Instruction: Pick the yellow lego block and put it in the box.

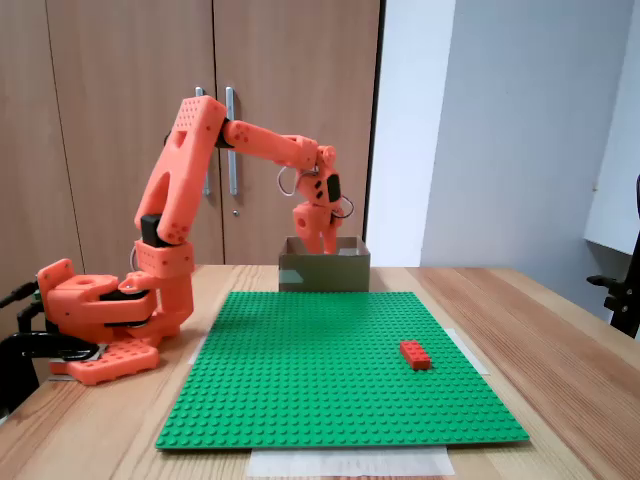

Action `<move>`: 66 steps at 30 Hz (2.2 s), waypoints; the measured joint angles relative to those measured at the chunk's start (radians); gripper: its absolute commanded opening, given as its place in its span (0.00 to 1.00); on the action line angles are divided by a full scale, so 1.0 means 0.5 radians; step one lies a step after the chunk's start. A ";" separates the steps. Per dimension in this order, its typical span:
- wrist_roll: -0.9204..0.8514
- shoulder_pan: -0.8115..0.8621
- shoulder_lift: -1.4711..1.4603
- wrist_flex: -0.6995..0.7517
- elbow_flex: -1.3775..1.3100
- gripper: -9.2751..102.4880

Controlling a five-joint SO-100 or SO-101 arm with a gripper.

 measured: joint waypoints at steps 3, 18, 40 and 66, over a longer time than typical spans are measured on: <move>0.000 0.000 -0.003 -0.034 0.025 0.14; 0.000 0.015 -0.003 0.043 0.028 0.33; -0.021 0.341 1.543 -0.025 0.988 0.32; 0.067 1.491 3.043 -0.221 2.258 0.26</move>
